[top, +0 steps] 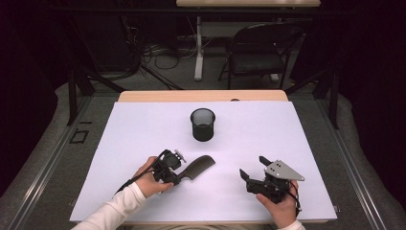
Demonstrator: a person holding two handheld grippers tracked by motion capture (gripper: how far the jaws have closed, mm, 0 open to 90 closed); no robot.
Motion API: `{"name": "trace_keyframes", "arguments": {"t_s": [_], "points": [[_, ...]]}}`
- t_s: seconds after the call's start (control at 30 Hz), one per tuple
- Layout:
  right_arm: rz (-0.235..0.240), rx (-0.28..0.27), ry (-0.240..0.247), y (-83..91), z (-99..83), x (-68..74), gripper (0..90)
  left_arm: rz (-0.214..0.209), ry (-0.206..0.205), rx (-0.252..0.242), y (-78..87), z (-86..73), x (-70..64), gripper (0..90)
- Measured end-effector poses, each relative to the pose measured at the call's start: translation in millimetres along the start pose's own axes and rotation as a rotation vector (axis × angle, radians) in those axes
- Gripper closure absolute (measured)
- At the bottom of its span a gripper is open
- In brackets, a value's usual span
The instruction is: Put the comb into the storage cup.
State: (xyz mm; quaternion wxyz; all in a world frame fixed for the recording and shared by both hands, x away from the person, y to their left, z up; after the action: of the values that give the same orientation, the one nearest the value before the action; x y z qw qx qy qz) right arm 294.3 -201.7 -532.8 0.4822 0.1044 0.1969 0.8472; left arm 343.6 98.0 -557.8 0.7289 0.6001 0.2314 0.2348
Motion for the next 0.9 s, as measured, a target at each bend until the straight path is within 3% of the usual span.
{"name": "trace_keyframes", "arguments": {"t_s": [0.5,0.9], "points": [[-0.002,0.001,-0.001,-0.1,-0.2,-0.4,17.3,0.012,0.021,-0.152,19.9,4.4,-2.3,72.4],[-0.001,0.006,-0.002,-0.9,-0.7,-0.3,17.3,0.053,-0.002,-0.302,39.4,9.5,-7.8,72.4]]}}
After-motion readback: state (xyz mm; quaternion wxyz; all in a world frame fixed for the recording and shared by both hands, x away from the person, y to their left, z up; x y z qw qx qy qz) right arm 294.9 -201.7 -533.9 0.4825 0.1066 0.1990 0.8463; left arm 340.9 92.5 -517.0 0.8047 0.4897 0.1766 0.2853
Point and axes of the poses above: each handheld gripper's, and its own axes: y roughly backward along the jaws, z roughly out of its top, x roughly to its left, the point moved 4 cm from there along -y, roughly forward along the jaws, and after that the axes turned 5 degrees about x, right-handed, at the moved point
